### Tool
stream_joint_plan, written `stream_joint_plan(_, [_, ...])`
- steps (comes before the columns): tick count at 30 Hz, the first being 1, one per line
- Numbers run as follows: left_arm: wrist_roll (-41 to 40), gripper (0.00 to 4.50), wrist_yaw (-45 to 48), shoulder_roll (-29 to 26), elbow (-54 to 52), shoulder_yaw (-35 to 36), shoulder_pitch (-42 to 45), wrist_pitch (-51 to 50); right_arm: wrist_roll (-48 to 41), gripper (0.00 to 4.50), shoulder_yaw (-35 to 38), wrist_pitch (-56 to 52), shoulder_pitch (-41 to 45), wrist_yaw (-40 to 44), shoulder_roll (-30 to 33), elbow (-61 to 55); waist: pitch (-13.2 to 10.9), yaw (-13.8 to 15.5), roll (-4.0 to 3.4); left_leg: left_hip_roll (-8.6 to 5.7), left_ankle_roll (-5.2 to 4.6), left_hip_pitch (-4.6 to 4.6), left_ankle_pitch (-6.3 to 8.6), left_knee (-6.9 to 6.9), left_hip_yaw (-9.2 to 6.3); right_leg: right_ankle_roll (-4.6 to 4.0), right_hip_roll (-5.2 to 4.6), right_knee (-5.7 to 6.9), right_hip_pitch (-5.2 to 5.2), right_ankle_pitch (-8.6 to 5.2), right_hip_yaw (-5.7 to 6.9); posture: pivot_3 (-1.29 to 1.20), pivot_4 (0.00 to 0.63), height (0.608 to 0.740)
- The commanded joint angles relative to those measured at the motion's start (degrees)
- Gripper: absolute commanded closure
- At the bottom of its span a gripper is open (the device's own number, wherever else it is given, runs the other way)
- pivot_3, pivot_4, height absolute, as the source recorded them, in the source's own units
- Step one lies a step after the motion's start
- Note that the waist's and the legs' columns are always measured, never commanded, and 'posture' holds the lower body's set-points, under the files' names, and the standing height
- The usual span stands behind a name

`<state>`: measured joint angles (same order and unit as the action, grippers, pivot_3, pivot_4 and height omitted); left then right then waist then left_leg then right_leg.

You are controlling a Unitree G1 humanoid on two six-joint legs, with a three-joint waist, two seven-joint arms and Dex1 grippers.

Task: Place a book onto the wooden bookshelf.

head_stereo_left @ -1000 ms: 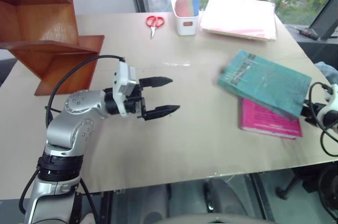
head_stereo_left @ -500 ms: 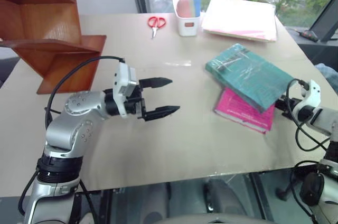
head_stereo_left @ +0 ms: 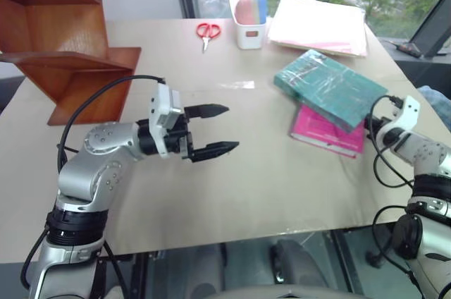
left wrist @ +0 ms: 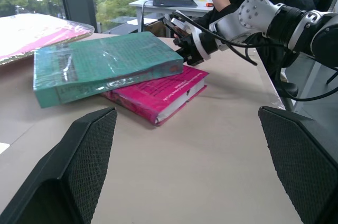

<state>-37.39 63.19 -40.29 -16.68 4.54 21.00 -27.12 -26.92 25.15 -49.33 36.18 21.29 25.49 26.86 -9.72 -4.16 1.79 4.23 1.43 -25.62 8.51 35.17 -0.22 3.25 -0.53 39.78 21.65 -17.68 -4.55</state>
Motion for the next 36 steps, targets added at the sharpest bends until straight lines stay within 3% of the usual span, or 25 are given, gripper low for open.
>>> stream_joint_plan(1, [-1.08,0.00,-0.99,-1.01,-3.20,2.40,-0.52,0.10,-0.06,4.49,-4.48,-1.37,-1.30,4.05,-1.05,0.63,0.00,-0.19,0.00,0.03,0.00,0.03,0.00,-0.07,0.00,-0.01,0.05,0.00,0.01,-0.01,-0.02,0.00,0.150,0.740])
stream_joint_plan(11, [-2.13,0.00,-3.33,-1.85,-6.02,4.23,-3.54,-0.54,0.03,4.49,3.04,-4.73,-5.11,-9.79,0.21,-11.99,-0.05,1.84,-0.09,-0.03,0.01,-0.04,0.01,-0.19,0.01,-0.07,-0.05,-0.07,0.06,-0.05,0.03,0.00,0.150,0.740])
stream_joint_plan(16, [-1.70,0.00,-3.27,-1.38,-5.06,3.17,-2.36,-0.16,2.18,4.49,2.50,5.49,1.72,-13.01,-0.64,-0.27,-0.10,1.93,-0.15,-0.07,0.01,-0.06,0.01,-0.17,0.04,-0.06,-0.10,-0.14,0.06,-0.04,0.04,0.00,0.150,0.740])
stream_joint_plan(21, [-1.46,0.00,-3.09,-1.57,-4.46,3.13,-1.30,0.09,6.30,4.49,0.14,19.90,11.40,-12.76,-1.04,19.43,-0.20,1.28,-0.29,-0.05,0.01,-0.04,0.01,-0.17,0.05,-0.06,-0.05,-0.13,0.07,-0.04,0.01,0.00,0.150,0.740])
stream_joint_plan(23, [-1.67,0.00,-3.46,-1.80,-4.93,3.72,-1.63,-0.17,7.44,4.49,-1.06,23.24,14.21,-10.54,-0.94,25.45,-0.21,1.25,-0.29,-0.05,0.01,-0.05,0.01,-0.18,0.04,-0.06,-0.05,-0.13,0.08,-0.04,0.01,0.00,0.150,0.740])
stream_joint_plan(28, [-2.20,0.00,-4.49,-2.27,-6.85,4.88,-3.61,-0.76,8.48,4.49,-5.74,24.37,15.88,4.66,-1.42,30.80,-0.22,0.42,-0.30,-0.04,0.01,-0.06,0.01,-0.29,0.06,-0.07,-0.05,-0.22,0.07,-0.04,0.00,0.00,0.150,0.740])
stream_joint_plan(36, [-2.54,0.00,-5.66,-2.20,-8.25,5.70,-4.95,-1.30,7.20,4.49,-8.84,19.49,9.79,15.10,-2.70,23.01,-0.22,0.15,-0.30,-0.02,0.01,-0.02,0.02,-0.38,0.03,-0.07,-0.02,-0.23,0.07,-0.04,0.02,0.00,0.150,0.740])
